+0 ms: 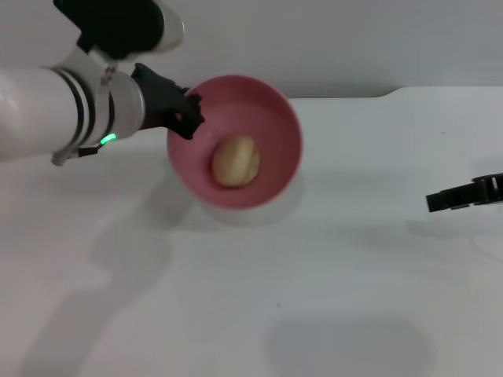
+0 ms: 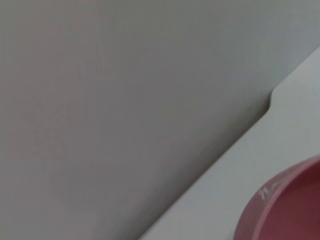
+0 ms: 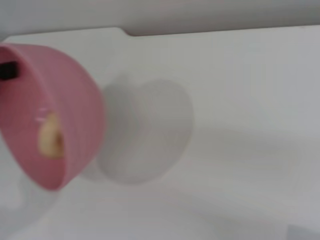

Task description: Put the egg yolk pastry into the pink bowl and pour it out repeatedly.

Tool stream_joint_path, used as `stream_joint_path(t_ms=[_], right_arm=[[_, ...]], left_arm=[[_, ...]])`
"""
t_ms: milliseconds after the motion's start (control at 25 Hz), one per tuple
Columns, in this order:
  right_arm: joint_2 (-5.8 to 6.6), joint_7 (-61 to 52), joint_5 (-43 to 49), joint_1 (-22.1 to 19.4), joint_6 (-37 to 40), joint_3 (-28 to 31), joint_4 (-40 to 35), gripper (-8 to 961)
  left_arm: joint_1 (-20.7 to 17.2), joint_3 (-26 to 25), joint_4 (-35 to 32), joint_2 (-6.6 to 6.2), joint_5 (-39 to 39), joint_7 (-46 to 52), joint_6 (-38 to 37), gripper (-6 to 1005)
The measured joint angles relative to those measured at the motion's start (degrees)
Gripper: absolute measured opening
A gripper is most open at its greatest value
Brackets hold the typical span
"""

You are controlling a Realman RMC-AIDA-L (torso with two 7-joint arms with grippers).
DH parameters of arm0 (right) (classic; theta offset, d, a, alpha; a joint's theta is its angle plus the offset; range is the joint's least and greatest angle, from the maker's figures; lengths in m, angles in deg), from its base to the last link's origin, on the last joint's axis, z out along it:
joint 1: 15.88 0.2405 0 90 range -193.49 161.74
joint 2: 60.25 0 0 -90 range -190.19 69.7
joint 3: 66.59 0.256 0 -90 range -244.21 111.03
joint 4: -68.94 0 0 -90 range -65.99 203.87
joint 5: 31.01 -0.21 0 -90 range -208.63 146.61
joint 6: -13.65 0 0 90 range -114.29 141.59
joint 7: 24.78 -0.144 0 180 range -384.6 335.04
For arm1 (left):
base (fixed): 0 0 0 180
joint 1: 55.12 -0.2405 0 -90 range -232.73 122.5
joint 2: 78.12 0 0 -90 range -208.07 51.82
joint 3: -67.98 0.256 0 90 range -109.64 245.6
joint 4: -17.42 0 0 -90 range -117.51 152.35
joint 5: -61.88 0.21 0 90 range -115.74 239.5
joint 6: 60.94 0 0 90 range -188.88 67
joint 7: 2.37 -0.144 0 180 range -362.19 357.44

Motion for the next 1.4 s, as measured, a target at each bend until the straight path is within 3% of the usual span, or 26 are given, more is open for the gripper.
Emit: stream_joint_path(t_ms=[160,320,480,600,760,880,1240,1400], right_arm=[[0.04,0.07,1.92,-0.54,0.02,3.27,-0.10,455],[0.05,0.13,3.44,-0.82,0.03,5.79,-0.43,456],[-0.01,0.15,3.56,-1.25,0.02,6.31,-0.65,456],[-0.07,0.15,3.67,-1.53,0.01,6.32,-0.67,456],[-0.29,0.15,3.67,-1.98,0.01,6.35,-0.70,457],[-0.43,0.15,3.48,-2.25,0.01,6.36,-0.91,457],[-0.55,0.18,2.71,-2.25,-0.17,5.69,-1.56,458],[-0.56,0.20,2.69,-1.82,-0.16,5.97,-1.58,458]], left_arm=[[-6.73,7.30,-4.31,0.08,3.53,-3.02,10.44,0],[-14.50,14.41,-5.28,0.11,7.76,-7.31,27.32,0],[-19.87,18.93,-3.32,0.31,7.80,-16.69,44.84,-1],[-21.81,23.19,1.61,0.64,7.83,-26.82,59.04,-1],[-21.35,28.74,9.97,1.04,6.91,-41.29,75.60,0],[-18.57,32.51,16.02,1.15,3.73,-50.71,84.97,0],[-13.99,34.28,21.19,1.12,-1.63,-54.88,89.82,-1],[-12.33,35.70,25.66,1.14,-2.41,-58.30,97.83,0]])
